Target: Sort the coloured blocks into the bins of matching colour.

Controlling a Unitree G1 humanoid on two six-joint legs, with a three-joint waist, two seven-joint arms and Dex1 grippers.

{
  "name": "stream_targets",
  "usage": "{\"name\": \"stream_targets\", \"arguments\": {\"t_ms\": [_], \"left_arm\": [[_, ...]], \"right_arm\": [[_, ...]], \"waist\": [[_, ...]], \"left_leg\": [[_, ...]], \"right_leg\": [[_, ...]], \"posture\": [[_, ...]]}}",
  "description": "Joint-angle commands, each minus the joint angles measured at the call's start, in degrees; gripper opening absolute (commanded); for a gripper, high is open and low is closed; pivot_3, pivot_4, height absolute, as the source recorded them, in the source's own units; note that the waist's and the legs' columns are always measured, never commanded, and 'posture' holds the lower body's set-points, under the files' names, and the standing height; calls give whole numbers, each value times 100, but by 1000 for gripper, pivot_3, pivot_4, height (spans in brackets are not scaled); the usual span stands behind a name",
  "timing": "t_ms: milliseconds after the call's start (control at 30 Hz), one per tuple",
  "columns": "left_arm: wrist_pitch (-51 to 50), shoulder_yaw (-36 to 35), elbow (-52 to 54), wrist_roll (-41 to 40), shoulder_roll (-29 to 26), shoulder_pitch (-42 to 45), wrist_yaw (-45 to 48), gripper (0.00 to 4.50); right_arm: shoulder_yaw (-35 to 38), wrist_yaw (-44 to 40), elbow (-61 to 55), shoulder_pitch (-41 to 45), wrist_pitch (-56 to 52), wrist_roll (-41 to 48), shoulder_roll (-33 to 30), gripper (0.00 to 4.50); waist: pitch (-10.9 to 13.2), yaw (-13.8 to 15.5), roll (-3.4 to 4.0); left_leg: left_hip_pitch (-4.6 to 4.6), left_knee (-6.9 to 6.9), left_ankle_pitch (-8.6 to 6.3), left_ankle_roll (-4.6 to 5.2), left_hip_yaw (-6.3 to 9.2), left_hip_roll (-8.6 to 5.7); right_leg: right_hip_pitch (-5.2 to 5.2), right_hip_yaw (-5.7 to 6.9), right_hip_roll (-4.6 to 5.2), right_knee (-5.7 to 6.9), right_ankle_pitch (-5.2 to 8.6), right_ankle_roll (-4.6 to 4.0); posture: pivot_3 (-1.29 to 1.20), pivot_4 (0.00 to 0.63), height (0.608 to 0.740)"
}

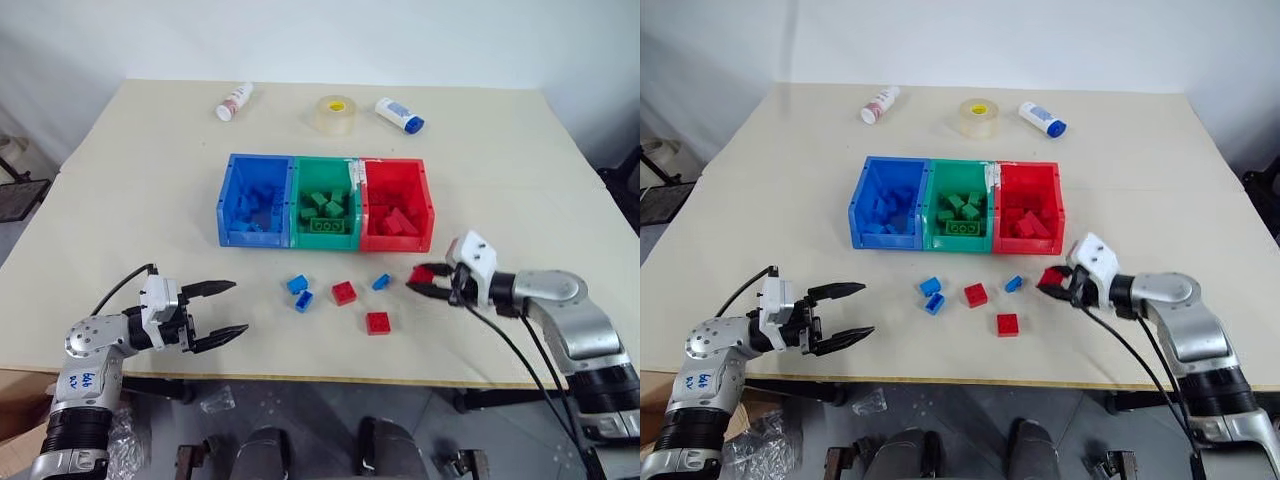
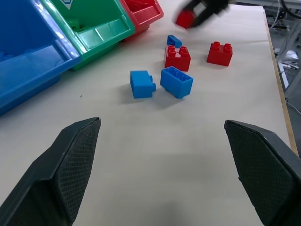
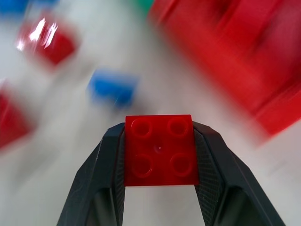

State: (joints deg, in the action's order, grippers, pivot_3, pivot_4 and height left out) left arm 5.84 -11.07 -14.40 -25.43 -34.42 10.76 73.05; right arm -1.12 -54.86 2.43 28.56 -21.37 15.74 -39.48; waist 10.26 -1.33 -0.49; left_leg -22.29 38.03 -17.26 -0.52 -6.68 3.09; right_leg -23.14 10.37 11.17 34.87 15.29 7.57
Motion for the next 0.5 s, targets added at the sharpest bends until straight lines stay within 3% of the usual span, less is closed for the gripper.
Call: {"name": "stream_targets", "arguments": {"t_ms": [33,100,233,400,500], "left_arm": [[87,3,-89,-52,30,202,3,4500],[119,33,-163,-38,48,283,29,4500],[179,105,-302,-5,104,433,37,4500],[233,126,-372,-10,145,494,63,4500],[248,125,-390,-21,156,495,96,4500]], "right_arm": [[240,322,583,796,282,0,292,1497],[229,568,1215,1314,574,-159,530,1497],[121,874,2263,2011,1151,-515,873,2872],[153,641,2008,1807,1192,-457,869,4469],[200,367,1331,1342,899,-257,653,4469]], "waist": [[0,-30,0],[0,-39,0],[0,-52,0],[0,-44,0],[0,-25,0]], "left_leg": [[0,0,0,0,-3,0],[0,0,0,-1,-5,0],[-4,-6,0,0,-22,-2],[-11,-7,0,0,-26,-4],[-12,-6,0,0,-22,-3]], "right_leg": [[-1,-2,0,1,0,0],[-4,-4,-1,3,0,0],[-21,-20,-1,6,0,0],[-27,-24,-1,4,-1,2],[-27,-23,-1,4,-1,3]], "posture": [[0,150,740],[0,150,740],[0,150,740],[0,150,740],[0,150,740]]}}
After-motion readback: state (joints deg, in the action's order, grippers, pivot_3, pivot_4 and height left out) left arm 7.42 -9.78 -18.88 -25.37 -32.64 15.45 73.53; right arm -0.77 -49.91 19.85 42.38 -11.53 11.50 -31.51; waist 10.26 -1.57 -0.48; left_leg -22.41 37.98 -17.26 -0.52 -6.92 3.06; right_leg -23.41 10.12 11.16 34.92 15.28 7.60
